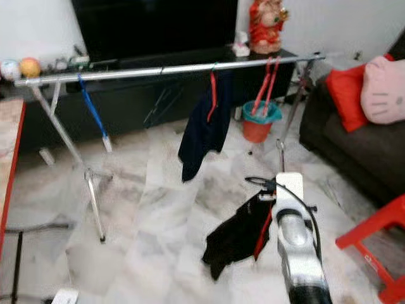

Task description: Hang hanger

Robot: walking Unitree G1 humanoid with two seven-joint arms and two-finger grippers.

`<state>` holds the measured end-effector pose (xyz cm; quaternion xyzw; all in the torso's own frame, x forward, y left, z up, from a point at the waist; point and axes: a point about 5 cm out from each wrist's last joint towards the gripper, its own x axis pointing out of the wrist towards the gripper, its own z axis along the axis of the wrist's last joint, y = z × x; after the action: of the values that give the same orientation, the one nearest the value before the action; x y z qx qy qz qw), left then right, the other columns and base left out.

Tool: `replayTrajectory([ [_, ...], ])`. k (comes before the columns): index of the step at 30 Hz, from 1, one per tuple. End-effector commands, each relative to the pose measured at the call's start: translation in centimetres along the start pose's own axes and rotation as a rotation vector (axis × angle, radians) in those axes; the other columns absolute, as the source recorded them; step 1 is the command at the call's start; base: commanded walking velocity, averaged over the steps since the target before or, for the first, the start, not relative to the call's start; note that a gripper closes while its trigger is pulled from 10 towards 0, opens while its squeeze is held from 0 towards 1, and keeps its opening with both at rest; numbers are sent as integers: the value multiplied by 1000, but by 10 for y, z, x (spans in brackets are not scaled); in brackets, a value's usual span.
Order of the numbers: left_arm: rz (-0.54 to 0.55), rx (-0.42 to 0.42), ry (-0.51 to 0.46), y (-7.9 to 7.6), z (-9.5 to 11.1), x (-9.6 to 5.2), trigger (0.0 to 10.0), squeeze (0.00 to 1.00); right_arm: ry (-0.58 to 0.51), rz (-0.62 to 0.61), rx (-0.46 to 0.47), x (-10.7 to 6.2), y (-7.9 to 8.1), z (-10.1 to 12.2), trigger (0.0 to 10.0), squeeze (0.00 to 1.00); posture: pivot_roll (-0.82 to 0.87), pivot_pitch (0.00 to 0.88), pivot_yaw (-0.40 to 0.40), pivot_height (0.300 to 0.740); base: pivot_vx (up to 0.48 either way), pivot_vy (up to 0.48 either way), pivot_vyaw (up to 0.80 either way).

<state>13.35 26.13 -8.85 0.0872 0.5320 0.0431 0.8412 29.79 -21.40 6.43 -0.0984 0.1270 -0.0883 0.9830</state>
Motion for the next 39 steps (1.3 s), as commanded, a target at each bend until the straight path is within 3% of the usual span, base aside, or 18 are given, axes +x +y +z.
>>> replayTrajectory([
  [1,4,-5,17,2,-3,0,10000,0,-46,-3,2,3,-1,11,10000,0,23,0,1,740,0,-424,0],
  [15,9,-9,15,3,-4,-1,10000,0,-10,20,5,1,7,1,10000,0,22,0,5,740,0,-298,0],
  [22,3,-24,7,1,-4,-1,10000,0,257,-19,-26,-10,-12,-71,10000,0,30,0,-5,740,0,0,0],
  [25,7,-25,-1,1,-4,-1,10000,0,316,-24,-8,-15,-14,-87,10000,0,33,0,-9,740,0,0,0],
  [31,17,-91,-44,1,-2,-1,10000,0,352,-28,-2,-21,-14,-99,10000,0,54,0,-16,740,0,0,0],
  [39,21,-93,-34,2,-3,-1,10000,0,362,-11,-8,-22,-9,-104,10000,0,50,0,-17,740,0,0,0],
])
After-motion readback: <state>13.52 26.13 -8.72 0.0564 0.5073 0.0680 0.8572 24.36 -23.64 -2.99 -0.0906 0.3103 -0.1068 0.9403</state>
